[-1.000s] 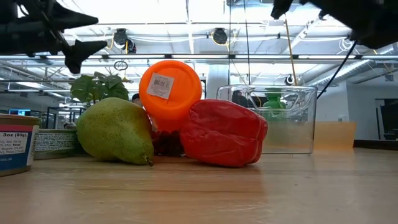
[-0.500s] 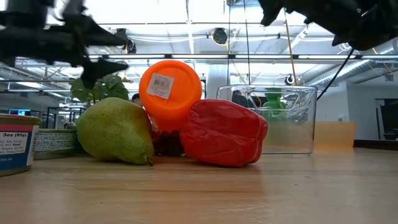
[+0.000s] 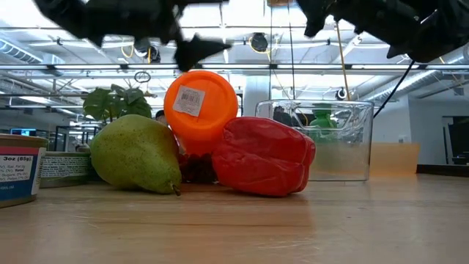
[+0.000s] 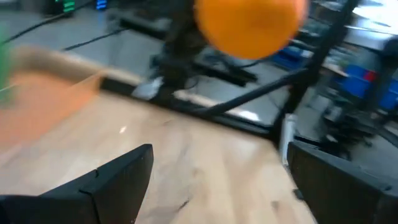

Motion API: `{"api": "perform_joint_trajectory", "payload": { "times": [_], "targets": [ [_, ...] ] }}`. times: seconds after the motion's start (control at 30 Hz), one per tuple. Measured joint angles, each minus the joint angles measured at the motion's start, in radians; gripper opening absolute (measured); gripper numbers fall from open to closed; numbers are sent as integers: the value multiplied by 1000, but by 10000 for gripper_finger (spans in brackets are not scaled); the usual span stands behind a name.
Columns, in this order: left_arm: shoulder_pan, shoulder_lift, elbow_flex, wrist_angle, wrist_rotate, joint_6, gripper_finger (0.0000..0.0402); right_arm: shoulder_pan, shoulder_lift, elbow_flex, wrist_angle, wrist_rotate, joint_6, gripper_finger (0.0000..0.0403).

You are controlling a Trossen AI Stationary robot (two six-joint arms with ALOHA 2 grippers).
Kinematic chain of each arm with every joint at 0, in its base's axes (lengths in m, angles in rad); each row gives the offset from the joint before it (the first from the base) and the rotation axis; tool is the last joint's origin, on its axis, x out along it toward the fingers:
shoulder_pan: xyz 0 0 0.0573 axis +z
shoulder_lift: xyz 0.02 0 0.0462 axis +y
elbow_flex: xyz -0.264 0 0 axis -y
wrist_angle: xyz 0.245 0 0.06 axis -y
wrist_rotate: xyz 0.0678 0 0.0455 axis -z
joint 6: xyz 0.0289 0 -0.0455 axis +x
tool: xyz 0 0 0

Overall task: Pick & Place Food Item
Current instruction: Put the orange into the top transparent bin

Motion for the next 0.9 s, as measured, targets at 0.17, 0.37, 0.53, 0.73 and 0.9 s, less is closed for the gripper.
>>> {"api": "perform_joint_trajectory", "payload": {
  "times": [0.17, 0.37, 0.53, 0.73, 0.9],
  "targets": [
    [-26, 72, 148, 1, -40, 105, 383, 29, -3, 0, 79, -52, 0, 237],
    [-26, 108, 223, -3, -56, 141, 384, 36, -6, 0, 61, -42, -20, 235],
    [-26, 107, 242, 4, -55, 156, 383, 35, -6, 0, 63, -39, -27, 237],
    [-55, 119, 284, 20, -63, 314, 377, 21, -6, 0, 68, -11, -34, 235],
    [-77, 162, 309, 64, -78, 393, 381, 21, -9, 0, 79, -18, -29, 237]
  ]
}}
